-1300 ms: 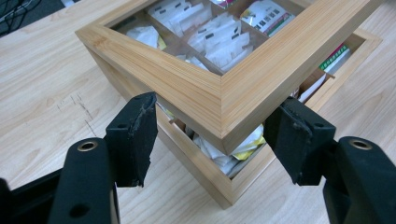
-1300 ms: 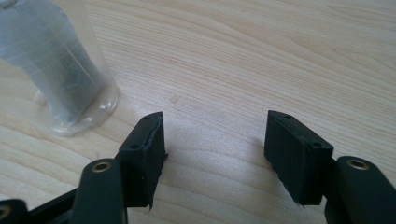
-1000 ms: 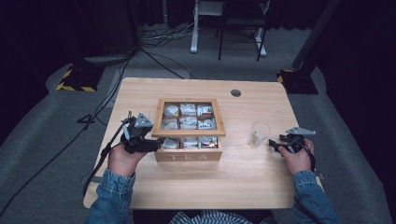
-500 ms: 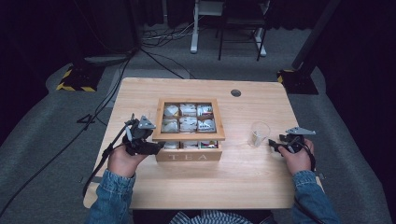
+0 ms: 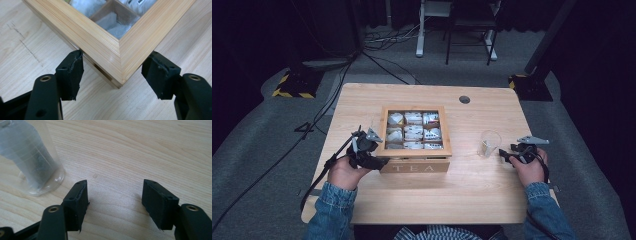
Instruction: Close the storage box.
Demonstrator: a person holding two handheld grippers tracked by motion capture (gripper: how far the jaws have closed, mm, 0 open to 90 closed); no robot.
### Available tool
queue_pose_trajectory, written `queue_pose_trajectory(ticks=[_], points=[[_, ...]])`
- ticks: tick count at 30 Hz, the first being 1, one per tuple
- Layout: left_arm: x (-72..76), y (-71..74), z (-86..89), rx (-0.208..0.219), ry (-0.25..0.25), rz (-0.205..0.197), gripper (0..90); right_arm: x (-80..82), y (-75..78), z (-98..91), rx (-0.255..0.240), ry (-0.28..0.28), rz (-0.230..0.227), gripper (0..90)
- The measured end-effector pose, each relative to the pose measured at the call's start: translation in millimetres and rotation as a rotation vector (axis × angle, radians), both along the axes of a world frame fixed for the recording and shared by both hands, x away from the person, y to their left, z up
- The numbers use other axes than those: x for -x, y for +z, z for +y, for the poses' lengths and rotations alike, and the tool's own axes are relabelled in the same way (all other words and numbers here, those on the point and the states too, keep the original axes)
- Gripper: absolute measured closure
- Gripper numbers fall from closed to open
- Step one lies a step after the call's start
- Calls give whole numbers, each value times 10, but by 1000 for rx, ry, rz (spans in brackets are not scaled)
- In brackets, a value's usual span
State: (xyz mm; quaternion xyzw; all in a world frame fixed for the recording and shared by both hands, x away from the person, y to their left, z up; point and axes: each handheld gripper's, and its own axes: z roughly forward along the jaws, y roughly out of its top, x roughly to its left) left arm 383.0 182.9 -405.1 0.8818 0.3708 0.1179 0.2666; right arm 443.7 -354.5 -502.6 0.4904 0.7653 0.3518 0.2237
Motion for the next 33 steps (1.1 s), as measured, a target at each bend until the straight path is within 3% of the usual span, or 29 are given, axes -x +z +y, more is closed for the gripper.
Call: queue_pose_trajectory(ticks=[12,19,25,31,33], points=[[-42,-101,-38,-43,-18,70,337,-3,0,4,1,3,0,384],[-45,-103,-40,-51,-19,89,333,-3,-1,4,1,3,-1,384],[9,41,50,21,-19,45,312,-6,0,7,1,4,0,381],[19,114,228,78,57,-13,306,-6,-1,7,-1,4,0,381],[4,120,305,79,87,-30,307,-6,-1,6,-2,4,0,381]])
